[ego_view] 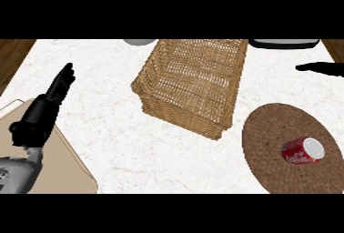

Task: Pick the can from the placemat and place it in the basket

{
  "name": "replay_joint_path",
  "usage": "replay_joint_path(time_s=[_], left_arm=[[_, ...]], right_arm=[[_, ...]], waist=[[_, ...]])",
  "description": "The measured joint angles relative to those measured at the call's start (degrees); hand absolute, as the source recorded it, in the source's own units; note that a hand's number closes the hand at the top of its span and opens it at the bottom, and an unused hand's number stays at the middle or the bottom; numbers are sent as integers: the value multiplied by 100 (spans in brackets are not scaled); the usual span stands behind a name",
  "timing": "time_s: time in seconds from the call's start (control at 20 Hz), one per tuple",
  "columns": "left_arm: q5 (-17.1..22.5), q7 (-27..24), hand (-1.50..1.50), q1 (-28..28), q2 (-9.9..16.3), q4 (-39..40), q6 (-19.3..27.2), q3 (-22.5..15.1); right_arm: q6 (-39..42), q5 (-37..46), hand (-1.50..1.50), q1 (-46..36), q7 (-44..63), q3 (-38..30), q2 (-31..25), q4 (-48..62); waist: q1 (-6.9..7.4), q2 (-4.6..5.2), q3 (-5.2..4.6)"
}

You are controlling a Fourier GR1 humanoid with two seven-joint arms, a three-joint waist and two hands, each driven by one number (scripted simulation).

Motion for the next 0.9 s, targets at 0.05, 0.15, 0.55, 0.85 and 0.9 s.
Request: replay_joint_path(time_s=[0.05, 0.15, 0.55, 0.85, 0.9], left_arm=[[-9, -1, 0, -39, -6, 37, -45, 40], [-2, -40, 0, -45, 46, 66, -167, 168], [-234, -98, 0, -20, -211, 133, -224, 247], [-383, 42, 0, -32, -303, 8, -293, 343], [-420, 50, 0, -15, -331, -16, -284, 348]], right_arm=[[44, 66, -150, 59, -15, -2, 52, -2], [115, 152, -150, 44, -27, 21, 216, 100], [449, 1157, -150, 434, -397, 132, 642, 339], [657, 1952, -150, 784, -834, 203, 907, 597], [664, 2157, -150, 933, -1026, 190, 880, 618]], waist=[[-8, 0, 0], [-1, 3, 2], [-6, 7, 6], [-8, 7, 9], [-14, 6, 9]])
